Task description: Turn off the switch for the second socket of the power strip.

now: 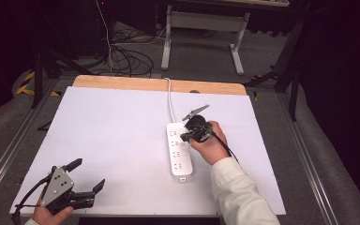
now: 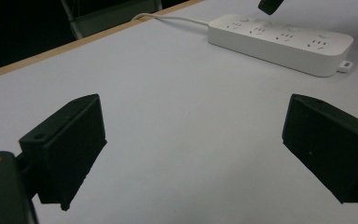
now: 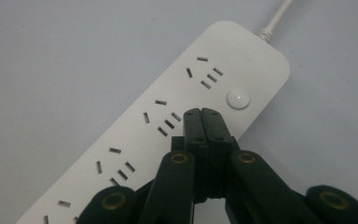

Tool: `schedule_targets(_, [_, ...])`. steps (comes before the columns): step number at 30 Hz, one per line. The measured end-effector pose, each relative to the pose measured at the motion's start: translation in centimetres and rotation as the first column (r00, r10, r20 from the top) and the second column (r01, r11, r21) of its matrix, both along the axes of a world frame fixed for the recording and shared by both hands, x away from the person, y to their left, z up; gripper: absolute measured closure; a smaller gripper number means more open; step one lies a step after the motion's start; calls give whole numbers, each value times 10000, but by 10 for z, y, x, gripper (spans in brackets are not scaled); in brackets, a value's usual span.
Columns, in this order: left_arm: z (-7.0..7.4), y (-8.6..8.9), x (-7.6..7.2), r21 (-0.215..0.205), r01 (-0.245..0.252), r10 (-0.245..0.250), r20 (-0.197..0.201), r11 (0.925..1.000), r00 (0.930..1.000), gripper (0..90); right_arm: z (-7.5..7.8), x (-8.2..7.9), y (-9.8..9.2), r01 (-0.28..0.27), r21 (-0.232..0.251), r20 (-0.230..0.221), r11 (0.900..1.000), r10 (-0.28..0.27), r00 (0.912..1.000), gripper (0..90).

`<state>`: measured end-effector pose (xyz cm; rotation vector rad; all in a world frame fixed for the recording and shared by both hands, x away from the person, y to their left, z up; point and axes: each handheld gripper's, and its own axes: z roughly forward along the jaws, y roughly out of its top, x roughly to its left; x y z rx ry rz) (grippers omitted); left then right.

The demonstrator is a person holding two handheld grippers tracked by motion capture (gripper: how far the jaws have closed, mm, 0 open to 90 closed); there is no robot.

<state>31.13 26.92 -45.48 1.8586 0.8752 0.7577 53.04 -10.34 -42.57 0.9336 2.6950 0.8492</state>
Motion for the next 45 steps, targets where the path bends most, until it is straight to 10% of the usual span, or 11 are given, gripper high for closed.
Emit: schedule_targets(45, [0, -1, 1, 62, 26, -26, 12, 10000, 10000, 68, -11, -5, 15, 72, -1192, 481, 9928, -15, 9988, 900])
